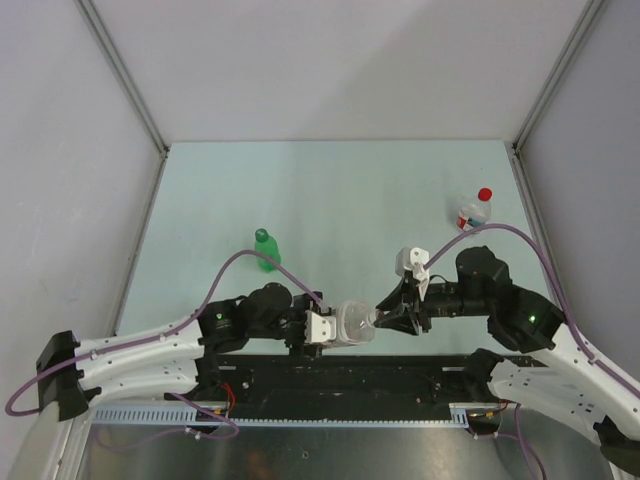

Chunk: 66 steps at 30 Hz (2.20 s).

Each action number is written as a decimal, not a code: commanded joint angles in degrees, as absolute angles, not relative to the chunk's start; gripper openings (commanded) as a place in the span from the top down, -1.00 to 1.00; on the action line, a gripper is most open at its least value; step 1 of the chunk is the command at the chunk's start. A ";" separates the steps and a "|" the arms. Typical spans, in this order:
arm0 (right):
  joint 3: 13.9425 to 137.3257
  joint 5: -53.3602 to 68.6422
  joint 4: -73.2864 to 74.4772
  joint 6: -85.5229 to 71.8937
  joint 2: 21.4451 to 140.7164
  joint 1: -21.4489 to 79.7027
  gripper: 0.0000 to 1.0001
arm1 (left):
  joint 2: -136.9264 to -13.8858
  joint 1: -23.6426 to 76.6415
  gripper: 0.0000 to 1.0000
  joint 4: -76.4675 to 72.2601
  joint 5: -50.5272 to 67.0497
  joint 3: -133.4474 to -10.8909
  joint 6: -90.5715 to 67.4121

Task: Screw on the bottle caps
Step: Screw the bottle cap onto the plastic bottle.

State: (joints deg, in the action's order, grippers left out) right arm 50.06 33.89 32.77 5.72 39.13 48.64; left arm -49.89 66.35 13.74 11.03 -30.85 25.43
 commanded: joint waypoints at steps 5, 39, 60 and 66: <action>50.82 33.09 34.20 11.26 38.47 51.94 1.00 | -51.04 64.57 1.00 2.99 25.79 -38.28 25.46; 50.92 9.57 33.02 -8.15 47.45 53.43 1.00 | -52.84 60.91 1.00 2.07 12.69 -44.05 24.31; 50.76 -9.86 27.46 -29.41 52.31 51.80 0.51 | -58.03 60.93 1.00 -7.64 2.95 -39.05 22.26; 51.08 -11.23 24.37 -25.16 49.64 51.81 0.19 | -59.11 60.91 1.00 -7.65 5.20 -36.66 19.08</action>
